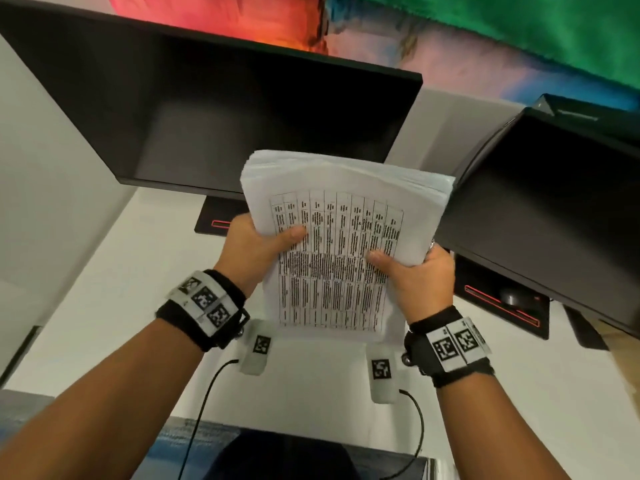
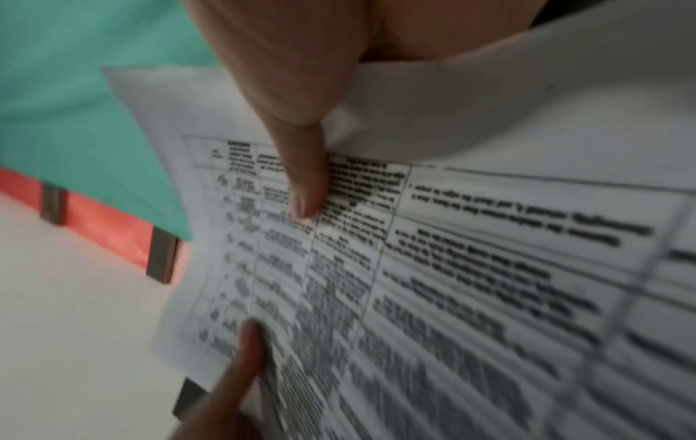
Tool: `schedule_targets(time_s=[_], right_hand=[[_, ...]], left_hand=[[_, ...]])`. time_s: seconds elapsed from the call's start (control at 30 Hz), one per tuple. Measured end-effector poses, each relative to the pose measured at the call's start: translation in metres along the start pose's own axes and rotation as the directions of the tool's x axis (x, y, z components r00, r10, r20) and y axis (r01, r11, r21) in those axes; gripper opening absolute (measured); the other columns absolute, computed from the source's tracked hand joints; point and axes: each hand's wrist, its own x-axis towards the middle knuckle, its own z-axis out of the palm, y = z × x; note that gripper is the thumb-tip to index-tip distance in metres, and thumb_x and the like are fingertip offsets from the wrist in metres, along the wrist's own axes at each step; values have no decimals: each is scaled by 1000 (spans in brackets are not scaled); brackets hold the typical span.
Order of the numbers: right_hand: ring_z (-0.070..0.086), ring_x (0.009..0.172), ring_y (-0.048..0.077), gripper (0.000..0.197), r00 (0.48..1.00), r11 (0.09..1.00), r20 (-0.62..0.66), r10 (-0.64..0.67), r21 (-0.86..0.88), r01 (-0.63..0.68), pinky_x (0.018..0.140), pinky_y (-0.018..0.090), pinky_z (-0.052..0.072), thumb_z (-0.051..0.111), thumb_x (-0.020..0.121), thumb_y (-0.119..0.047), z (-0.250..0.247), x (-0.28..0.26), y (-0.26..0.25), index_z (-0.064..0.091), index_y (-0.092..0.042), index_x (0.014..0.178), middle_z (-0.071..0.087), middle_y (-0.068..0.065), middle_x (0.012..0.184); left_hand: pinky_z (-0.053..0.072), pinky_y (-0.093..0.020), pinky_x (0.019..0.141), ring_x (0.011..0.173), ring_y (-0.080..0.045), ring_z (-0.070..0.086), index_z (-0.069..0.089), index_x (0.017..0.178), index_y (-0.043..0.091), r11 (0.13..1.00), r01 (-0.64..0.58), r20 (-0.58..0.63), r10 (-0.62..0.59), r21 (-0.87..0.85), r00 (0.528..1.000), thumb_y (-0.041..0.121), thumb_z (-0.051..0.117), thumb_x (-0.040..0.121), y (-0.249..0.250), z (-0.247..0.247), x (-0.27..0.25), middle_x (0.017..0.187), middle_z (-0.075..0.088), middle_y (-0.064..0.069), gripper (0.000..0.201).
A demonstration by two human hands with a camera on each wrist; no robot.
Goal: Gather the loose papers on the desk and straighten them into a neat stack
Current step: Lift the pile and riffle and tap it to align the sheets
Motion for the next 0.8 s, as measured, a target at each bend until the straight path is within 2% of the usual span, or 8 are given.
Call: schedule_targets(time_s=[0.1, 0.17, 0.23, 0.33, 0.4, 0.57, 0.67, 0.8], right_hand=[[71, 75, -3, 31, 994, 998, -108, -35, 55, 41, 67, 26, 61, 86, 70, -6, 4, -11, 10, 68, -29, 82, 74, -12, 78], [68, 80, -9, 38, 994, 996, -111, -24, 82, 33, 69, 17, 58, 82, 75, -4, 9, -26, 24, 65, -35, 88, 74, -14, 83], [68, 88, -9, 39, 999, 1000, -46, 9, 22, -8, 69, 9, 55, 82, 76, -6, 13, -41, 39, 65, -30, 101, 71, -12, 95], [70, 92, 0, 57, 993, 993, -100, 63, 104, -52, 68, 13, 55, 87, 67, -8, 7, -43, 44, 61, -21, 117, 69, -7, 105], [70, 91, 3, 61, 987, 985, -157, -34, 161, 60, 69, 16, 56, 87, 65, -9, 2, -41, 36, 57, -21, 116, 69, -9, 102], [69, 88, 5, 30, 959, 964, -248, -134, 191, 184, 73, 23, 56, 68, 80, -28, 3, -34, 19, 60, -23, 108, 72, -16, 93], [69, 89, 10, 21, 952, 971, -289, -104, 177, 160, 75, 28, 58, 59, 84, -16, 3, -31, 19, 64, -23, 104, 72, -16, 90], [69, 97, 22, 22, 948, 976, -315, -41, 191, 105, 78, 36, 58, 54, 91, -11, 3, -27, 23, 69, -25, 99, 70, -1, 99]], left_hand=[[53, -8, 62, 76, 9, 68, 67, 90, 33, 946, -164, -177, 219, 280, 960, 13, 75, 83, -8, 15, -11, 76, 69, 22, 23], [54, -10, 62, 78, 4, 68, 69, 96, 25, 894, -218, -172, 304, 391, 937, 20, 74, 84, -27, 19, -22, 84, 68, 17, 15], [53, -9, 68, 88, 2, 68, 68, 107, 12, 918, -151, -119, 207, 366, 971, 35, 72, 81, -46, 14, -27, 94, 68, 13, 36], [54, -17, 81, 98, -3, 66, 50, 122, 10, 971, -156, -22, 163, 181, 986, 38, 78, 76, -53, 9, -25, 106, 64, 5, 61], [57, -25, 75, 93, -12, 66, 39, 124, 11, 970, -243, 10, 243, 27, 970, 36, 74, 79, -44, 12, -23, 105, 61, -6, 62], [55, -45, 82, 95, -26, 64, 49, 121, 12, 954, -292, -154, 298, 64, 942, 36, 57, 90, -24, 21, -13, 103, 63, -12, 40], [54, -46, 84, 96, -28, 63, 54, 114, 16, 967, -251, -210, 255, 45, 944, 28, 52, 91, -17, 24, -11, 105, 65, -15, 26], [53, -29, 80, 92, -18, 65, 50, 121, 12, 977, -208, -151, 199, -48, 968, 15, 45, 93, -11, 24, -8, 102, 67, -11, 29]])
